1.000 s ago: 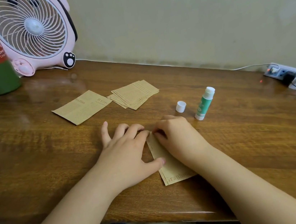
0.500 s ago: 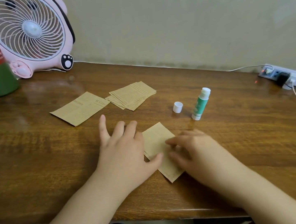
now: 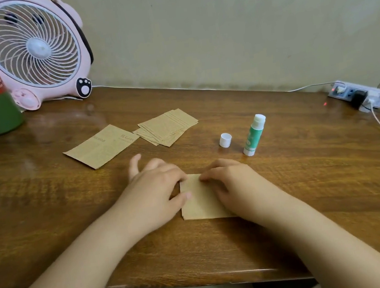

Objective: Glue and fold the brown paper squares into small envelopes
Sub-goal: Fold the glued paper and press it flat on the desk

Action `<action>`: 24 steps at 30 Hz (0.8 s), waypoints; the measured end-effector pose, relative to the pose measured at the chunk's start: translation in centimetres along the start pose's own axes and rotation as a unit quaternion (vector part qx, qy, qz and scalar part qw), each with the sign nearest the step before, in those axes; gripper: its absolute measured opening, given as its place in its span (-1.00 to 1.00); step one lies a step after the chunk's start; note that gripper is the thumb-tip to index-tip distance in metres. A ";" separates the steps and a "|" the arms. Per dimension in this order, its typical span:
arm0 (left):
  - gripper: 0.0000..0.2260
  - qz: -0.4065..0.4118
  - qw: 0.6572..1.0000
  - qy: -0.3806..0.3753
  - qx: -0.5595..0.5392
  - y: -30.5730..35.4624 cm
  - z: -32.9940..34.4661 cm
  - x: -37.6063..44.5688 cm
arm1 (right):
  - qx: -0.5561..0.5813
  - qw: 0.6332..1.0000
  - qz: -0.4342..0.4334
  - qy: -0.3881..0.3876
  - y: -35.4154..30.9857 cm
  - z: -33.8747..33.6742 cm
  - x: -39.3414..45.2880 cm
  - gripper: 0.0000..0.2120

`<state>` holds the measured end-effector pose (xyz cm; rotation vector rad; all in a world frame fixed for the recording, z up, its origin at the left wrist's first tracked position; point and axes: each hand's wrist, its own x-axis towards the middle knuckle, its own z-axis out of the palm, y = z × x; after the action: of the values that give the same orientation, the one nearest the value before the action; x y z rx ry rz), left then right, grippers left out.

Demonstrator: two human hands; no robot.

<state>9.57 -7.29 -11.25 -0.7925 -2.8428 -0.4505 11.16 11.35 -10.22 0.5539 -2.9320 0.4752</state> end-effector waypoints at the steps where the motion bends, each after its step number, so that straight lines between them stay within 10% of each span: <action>1: -0.62 -0.013 1.000 -0.015 0.001 -0.4 0.3 0.1 | 0.002 1.000 0.000 0.000 -0.6 0.4 0.3 -0.62; 24: -0.57 -0.010 0.997 0.071 0.022 -0.4 1.6 -1.1 | 0.004 0.998 0.040 0.048 -0.2 0.9 -0.6 -0.65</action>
<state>10.16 -7.57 -13.13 -0.6949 -2.7210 -0.4287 11.71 11.10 -11.14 0.4032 -2.8707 0.5078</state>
